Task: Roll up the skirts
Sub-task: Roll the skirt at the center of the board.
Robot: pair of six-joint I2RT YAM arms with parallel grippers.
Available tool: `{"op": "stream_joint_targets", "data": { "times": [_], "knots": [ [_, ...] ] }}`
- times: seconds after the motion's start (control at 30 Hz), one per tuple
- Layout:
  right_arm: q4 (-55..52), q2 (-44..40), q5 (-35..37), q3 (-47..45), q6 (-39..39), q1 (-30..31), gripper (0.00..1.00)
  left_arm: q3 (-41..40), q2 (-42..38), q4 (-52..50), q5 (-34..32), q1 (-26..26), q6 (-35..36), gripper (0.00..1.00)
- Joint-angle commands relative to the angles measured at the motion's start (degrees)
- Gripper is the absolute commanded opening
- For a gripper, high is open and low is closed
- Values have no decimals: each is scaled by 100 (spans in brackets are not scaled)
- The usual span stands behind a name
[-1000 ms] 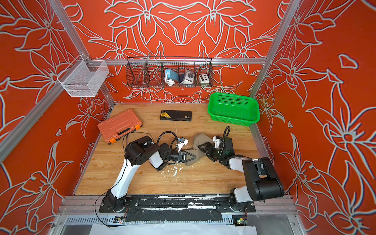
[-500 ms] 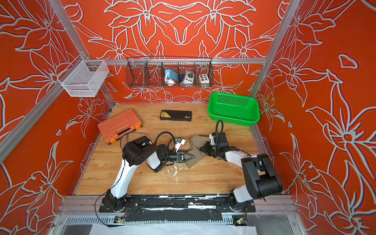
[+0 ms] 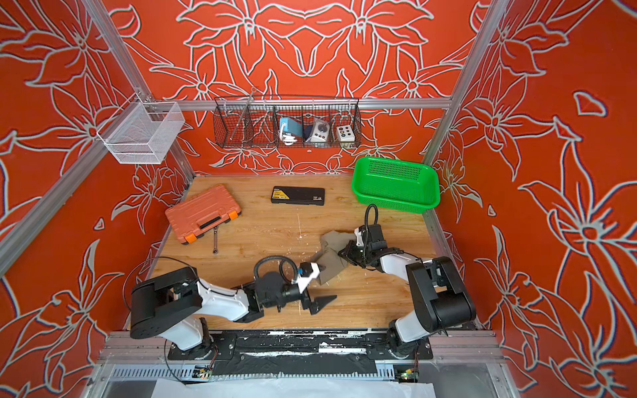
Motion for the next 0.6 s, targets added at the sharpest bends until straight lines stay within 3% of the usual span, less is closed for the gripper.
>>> {"op": "stream_joint_targets", "data": {
  "times": [0.0, 0.1, 0.27, 0.43, 0.57],
  "knots": [
    [-29, 73, -157, -20, 147, 15, 0, -56, 200, -438, -1661, -211, 2270, 99],
    [-102, -22, -203, -38, 119, 5, 0, 127, 495, -392, -1919, -460, 2996, 99],
    [-123, -195, -374, -121, 124, -73, 0, 526, 1057, -479, -2026, -491, 3525, 99],
    [-168, -404, -521, -272, 132, -160, 0, 979, 1654, -716, -1958, -439, 3722, 98],
    [-261, -556, -625, -379, 102, -196, 0, 1249, 2075, -804, -2040, -331, 3734, 89]
  ]
}}
